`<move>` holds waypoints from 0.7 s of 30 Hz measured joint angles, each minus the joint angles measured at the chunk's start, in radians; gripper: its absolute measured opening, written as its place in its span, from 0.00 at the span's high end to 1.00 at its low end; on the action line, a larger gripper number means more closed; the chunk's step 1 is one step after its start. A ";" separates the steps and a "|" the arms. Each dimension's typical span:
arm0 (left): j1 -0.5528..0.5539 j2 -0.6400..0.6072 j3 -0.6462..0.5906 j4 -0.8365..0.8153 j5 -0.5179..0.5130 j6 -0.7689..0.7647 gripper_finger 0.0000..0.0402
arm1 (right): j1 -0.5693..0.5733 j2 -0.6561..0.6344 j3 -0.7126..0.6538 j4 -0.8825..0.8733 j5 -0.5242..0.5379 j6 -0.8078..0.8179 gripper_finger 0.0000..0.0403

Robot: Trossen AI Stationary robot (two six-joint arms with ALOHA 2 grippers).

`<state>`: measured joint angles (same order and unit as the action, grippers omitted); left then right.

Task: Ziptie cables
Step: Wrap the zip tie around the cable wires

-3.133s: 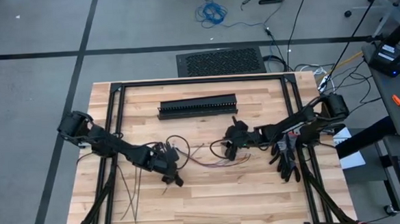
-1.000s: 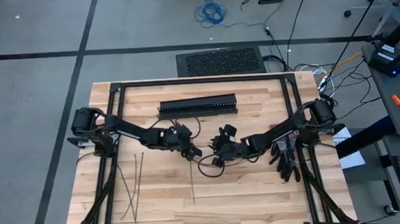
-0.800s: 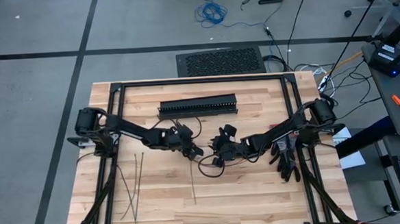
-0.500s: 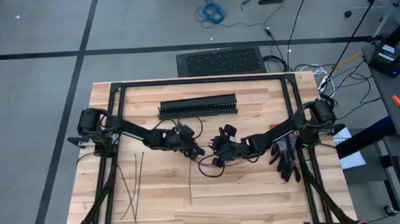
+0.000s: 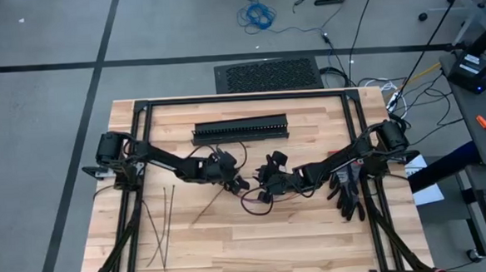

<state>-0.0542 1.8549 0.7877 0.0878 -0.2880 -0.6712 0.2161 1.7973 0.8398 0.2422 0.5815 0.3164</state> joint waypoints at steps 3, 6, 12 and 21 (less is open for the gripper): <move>0.000 -0.007 -0.003 0.005 -0.013 0.000 1.00 | 0.000 0.000 0.000 0.000 -0.001 -0.003 0.71; -0.005 -0.031 -0.007 0.029 -0.041 -0.002 1.00 | 0.000 0.000 0.000 -0.002 -0.010 -0.004 0.71; -0.014 -0.115 -0.012 0.077 -0.122 0.001 1.00 | 0.002 0.000 0.000 -0.011 -0.021 -0.007 0.71; -0.017 -0.218 -0.007 0.130 -0.158 0.032 1.00 | 0.002 0.000 0.000 -0.009 -0.029 -0.034 0.71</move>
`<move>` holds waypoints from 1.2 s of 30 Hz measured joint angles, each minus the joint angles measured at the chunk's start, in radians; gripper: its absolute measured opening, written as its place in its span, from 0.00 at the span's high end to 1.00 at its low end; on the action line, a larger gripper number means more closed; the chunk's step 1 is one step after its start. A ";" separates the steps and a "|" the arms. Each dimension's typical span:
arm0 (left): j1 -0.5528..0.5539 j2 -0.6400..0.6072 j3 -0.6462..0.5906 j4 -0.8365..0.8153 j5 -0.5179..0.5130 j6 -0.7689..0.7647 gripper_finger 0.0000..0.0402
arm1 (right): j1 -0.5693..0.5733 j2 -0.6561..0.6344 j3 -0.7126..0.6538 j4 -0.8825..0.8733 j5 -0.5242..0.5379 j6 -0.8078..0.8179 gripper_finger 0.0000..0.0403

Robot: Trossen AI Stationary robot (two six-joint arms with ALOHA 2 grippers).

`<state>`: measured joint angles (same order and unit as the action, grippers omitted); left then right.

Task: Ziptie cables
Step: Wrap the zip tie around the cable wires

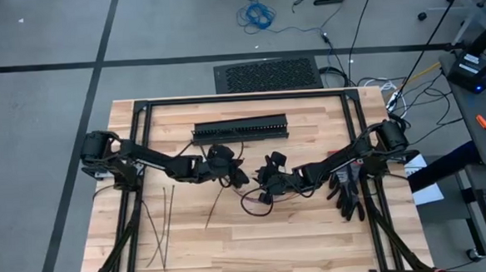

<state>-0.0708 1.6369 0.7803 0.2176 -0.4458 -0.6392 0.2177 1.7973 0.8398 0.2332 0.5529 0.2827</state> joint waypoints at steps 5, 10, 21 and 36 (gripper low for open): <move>-0.001 0.000 0.000 0.002 -0.009 0.002 1.00 | -0.009 0.000 0.000 0.002 0.043 -0.004 0.71; -0.005 -0.001 0.001 0.002 -0.016 0.021 1.00 | -0.014 0.000 0.000 0.002 0.105 0.009 0.71; -0.062 -0.002 0.002 0.009 -0.019 0.178 1.00 | -0.043 -0.001 -0.044 0.018 0.366 -0.012 0.71; -0.085 -0.002 0.003 0.166 -0.073 0.256 1.00 | -0.166 0.000 -0.535 1.047 -0.321 0.125 0.71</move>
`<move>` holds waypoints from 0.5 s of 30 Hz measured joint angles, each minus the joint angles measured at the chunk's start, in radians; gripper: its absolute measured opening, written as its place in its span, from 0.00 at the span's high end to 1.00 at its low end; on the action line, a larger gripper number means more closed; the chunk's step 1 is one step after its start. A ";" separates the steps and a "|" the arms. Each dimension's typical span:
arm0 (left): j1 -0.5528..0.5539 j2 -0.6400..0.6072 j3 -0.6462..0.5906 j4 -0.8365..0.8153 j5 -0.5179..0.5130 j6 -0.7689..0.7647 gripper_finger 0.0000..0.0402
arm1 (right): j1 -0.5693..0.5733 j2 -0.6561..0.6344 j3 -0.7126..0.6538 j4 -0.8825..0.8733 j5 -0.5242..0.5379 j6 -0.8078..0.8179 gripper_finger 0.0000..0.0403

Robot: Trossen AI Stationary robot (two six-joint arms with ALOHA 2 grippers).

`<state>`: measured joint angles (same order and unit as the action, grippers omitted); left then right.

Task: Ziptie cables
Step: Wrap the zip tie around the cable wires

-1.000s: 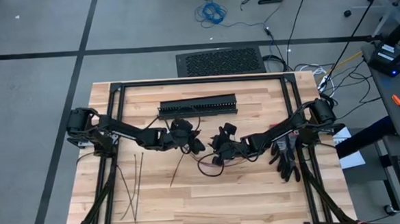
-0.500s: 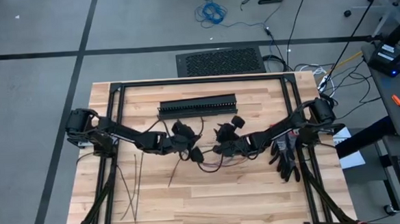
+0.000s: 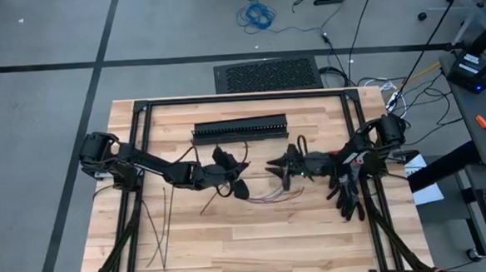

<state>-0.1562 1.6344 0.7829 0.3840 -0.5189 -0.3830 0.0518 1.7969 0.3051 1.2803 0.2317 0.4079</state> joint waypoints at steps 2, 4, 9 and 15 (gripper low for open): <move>0.001 0.002 -0.010 0.000 -0.009 0.003 1.00 | 0.044 0.000 0.018 -0.038 0.007 -0.017 0.71; 0.005 0.007 -0.026 0.003 -0.013 -0.001 1.00 | 0.096 0.000 0.072 -0.128 0.047 -0.061 0.71; 0.006 0.008 -0.082 0.000 -0.033 -0.030 1.00 | 0.195 0.000 0.301 -0.527 0.210 -0.228 0.71; 0.006 0.008 -0.135 0.007 -0.040 -0.109 1.00 | 0.246 0.034 0.543 -0.812 0.319 -0.458 0.71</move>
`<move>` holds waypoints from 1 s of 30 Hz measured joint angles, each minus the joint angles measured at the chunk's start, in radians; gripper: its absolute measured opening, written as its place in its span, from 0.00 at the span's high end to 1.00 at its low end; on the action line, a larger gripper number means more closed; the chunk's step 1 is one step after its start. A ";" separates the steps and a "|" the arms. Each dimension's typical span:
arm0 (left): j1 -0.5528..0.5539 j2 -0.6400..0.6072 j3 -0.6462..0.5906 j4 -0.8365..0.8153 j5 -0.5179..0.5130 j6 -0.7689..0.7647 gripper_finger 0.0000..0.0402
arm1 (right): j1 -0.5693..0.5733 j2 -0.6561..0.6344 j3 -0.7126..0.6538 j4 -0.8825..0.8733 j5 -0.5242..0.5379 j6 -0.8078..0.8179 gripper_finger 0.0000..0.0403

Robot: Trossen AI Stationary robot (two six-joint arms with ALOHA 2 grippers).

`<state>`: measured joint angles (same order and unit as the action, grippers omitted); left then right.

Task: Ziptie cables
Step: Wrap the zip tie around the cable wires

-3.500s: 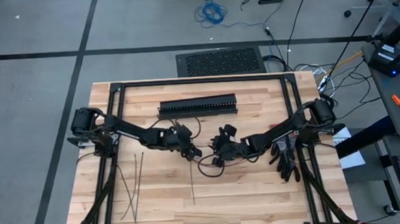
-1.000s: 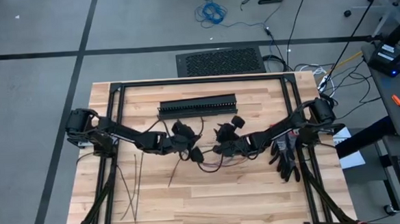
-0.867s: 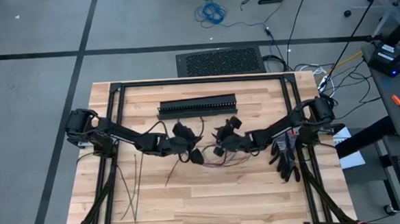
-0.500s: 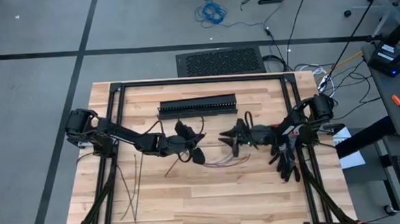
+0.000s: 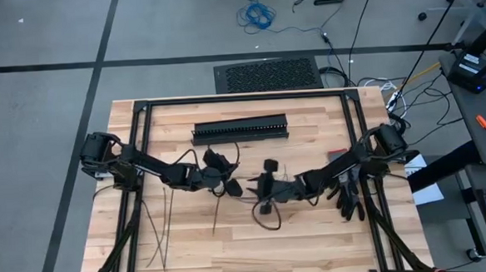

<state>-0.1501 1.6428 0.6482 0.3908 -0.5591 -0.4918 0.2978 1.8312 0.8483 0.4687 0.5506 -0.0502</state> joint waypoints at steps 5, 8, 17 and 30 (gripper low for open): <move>-0.007 0.000 -0.031 0.009 -0.021 -0.053 1.00 | 0.036 0.059 0.117 -0.081 0.000 -0.139 0.71; -0.021 0.000 -0.036 0.018 -0.022 -0.073 1.00 | 0.044 0.112 0.165 -0.115 0.000 -0.155 0.71; -0.073 0.000 -0.042 0.021 -0.068 -0.105 1.00 | 0.080 0.300 0.315 -0.116 0.001 -0.201 0.71; -0.097 0.001 -0.083 0.015 -0.116 -0.154 1.00 | 0.116 0.442 0.639 -0.442 0.082 -0.521 0.71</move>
<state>-0.2474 1.6436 0.5648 0.4060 -0.6755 -0.6463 0.4137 2.2734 1.4870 0.0271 0.6325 -0.5713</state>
